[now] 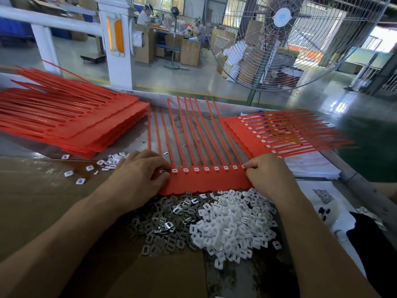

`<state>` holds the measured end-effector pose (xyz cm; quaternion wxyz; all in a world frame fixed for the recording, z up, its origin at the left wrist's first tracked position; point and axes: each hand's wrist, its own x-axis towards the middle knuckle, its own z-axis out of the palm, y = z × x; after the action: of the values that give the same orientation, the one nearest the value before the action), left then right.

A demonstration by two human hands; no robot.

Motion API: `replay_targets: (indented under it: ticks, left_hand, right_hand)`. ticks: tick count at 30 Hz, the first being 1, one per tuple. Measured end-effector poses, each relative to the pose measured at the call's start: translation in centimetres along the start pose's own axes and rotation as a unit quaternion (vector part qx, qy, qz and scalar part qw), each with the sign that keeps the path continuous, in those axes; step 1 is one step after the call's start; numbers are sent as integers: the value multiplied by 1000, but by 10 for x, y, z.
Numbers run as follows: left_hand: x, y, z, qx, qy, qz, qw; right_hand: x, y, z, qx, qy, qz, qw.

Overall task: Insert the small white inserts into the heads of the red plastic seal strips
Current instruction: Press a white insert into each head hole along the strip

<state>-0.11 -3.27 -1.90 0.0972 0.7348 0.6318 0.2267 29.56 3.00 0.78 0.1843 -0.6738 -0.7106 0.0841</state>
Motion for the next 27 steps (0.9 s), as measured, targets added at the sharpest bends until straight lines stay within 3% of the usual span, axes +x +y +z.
replay_targets:
  ticks: [5,10,20,27]
  left_hand:
    - [0,-1,0,3,-1,3,1000]
    - [1,-2,1,2,0,4,1000]
    - [-1,2,-1,6,0,-2,1000]
    - [-1,2,0,4,7,-4,1000]
  right_hand:
    - [-3,-13,0,-117,-18,-20,993]
    - [-2,-19,-1,-155,-5,-35,987]
    - [-2,-18,-2,-134,4,-33,990]
    - [-3,-10,-2,-20,51,8,998]
